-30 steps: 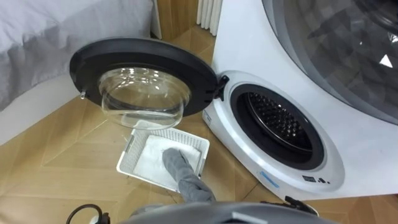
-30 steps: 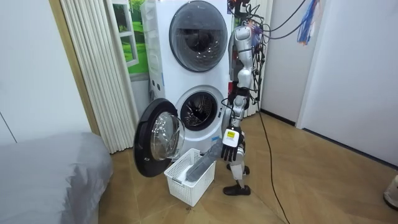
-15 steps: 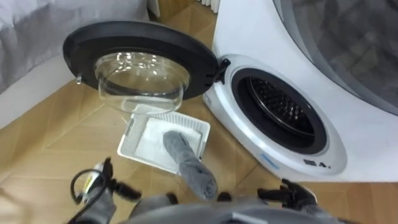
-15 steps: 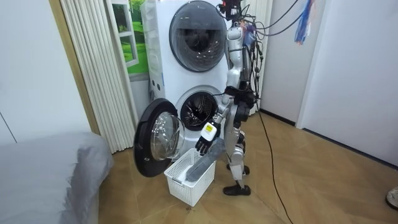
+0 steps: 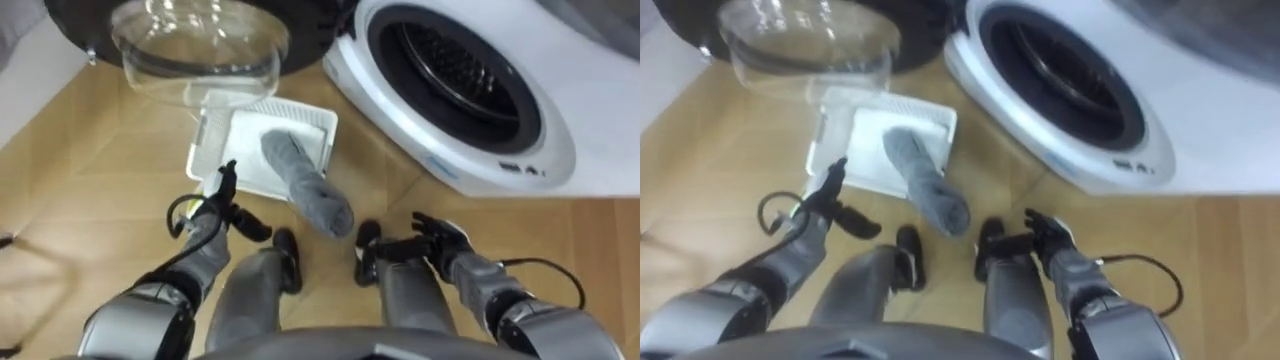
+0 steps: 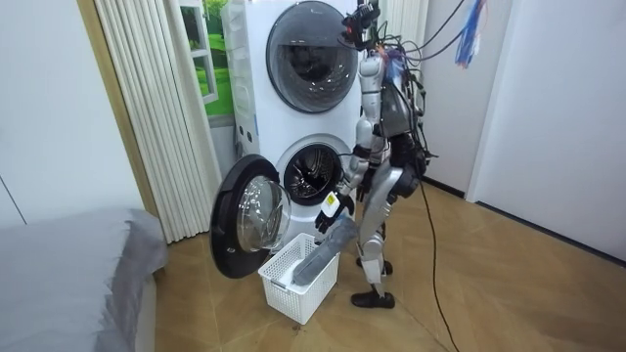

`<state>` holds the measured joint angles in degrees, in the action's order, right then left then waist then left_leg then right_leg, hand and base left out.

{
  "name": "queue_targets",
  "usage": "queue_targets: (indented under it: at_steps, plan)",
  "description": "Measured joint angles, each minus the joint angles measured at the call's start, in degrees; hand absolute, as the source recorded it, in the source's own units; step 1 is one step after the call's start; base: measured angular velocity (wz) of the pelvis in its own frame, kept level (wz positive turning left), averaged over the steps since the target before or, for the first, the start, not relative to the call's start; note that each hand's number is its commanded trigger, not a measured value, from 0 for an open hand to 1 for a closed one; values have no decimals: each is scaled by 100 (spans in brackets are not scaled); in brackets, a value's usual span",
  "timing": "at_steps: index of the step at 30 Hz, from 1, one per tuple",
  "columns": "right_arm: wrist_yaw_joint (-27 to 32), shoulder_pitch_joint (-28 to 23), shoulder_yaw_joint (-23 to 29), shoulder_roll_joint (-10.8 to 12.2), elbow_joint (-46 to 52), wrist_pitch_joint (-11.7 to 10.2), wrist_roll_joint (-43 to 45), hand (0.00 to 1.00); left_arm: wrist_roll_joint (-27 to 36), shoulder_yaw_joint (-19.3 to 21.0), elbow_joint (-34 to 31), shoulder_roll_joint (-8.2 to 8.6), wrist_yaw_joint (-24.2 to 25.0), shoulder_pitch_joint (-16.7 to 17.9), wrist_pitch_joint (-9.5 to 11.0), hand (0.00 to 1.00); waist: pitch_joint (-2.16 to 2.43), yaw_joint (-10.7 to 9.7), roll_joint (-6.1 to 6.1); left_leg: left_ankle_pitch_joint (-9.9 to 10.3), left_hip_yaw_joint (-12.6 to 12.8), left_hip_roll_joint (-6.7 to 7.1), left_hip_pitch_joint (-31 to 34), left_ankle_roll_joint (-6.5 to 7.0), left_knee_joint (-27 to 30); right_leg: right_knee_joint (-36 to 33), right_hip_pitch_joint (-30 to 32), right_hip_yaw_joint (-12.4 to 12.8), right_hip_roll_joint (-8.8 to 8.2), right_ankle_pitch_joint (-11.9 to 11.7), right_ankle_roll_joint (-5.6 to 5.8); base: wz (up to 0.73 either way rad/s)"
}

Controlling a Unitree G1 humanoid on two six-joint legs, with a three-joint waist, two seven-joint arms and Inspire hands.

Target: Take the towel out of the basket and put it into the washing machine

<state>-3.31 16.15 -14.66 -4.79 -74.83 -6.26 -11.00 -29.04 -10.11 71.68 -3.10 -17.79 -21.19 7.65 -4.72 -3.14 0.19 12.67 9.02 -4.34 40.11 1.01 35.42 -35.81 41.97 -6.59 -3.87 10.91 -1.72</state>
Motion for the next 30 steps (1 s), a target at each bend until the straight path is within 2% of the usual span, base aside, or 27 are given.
queue_targets:
  at_steps: [4,6,9,11,12,15,20,25,30]
  plan:
    - [14,162,-126,4,205,-45,-121,0,-70,-439,7,-49,-196,-315,10,0,-37,-126,14,-24,38,-47,590,-52,282,-310,663,60,13,-62,-50,-14]
    - [27,247,-257,4,337,-69,-221,0,-177,-669,8,-115,-211,-460,14,0,-49,-155,33,-28,41,-179,948,-65,457,-337,979,74,87,-139,-135,-22]
    - [57,407,-456,0,452,-139,-265,0,-456,-973,28,-199,-240,-714,12,0,-62,-216,31,-53,20,-226,1372,-105,616,-458,1426,110,150,-239,-202,-15]
    - [60,542,-590,12,464,-150,-281,0,-575,-1080,29,-248,-289,-879,12,0,-73,-292,18,-39,52,-269,1569,-117,735,-596,1649,112,159,-229,-251,-12]
    - [62,574,-696,11,556,-173,-318,0,-673,-1131,34,-277,-348,-1013,16,0,-92,-314,-5,-22,58,-299,1677,-137,810,-668,1771,134,188,-222,-280,-8]
    - [81,647,-877,25,672,-253,-343,0,-784,-1317,34,-339,-544,-1230,77,0,-99,-462,-14,-9,66,-315,1916,-160,917,-846,2054,167,197,-188,-349,0]
    - [121,644,-966,55,966,-250,-438,0,-1027,-1553,36,-407,-688,-1319,110,0,-102,-617,-19,54,57,-395,2183,-222,1059,-983,2329,150,252,-148,-443,-3]
    - [133,762,-1123,58,1101,-255,-566,0,-1297,-1815,37,-424,-708,-1465,103,0,-105,-620,-12,211,4,-481,2555,-250,1398,-1240,2673,135,311,-96,-530,-3]
    - [190,795,-1182,39,1111,-290,-896,0,-1444,-2149,50,-411,-835,-1545,91,0,-117,-614,6,404,-61,-501,2742,-237,1755,-1558,2837,115,294,70,-521,0]
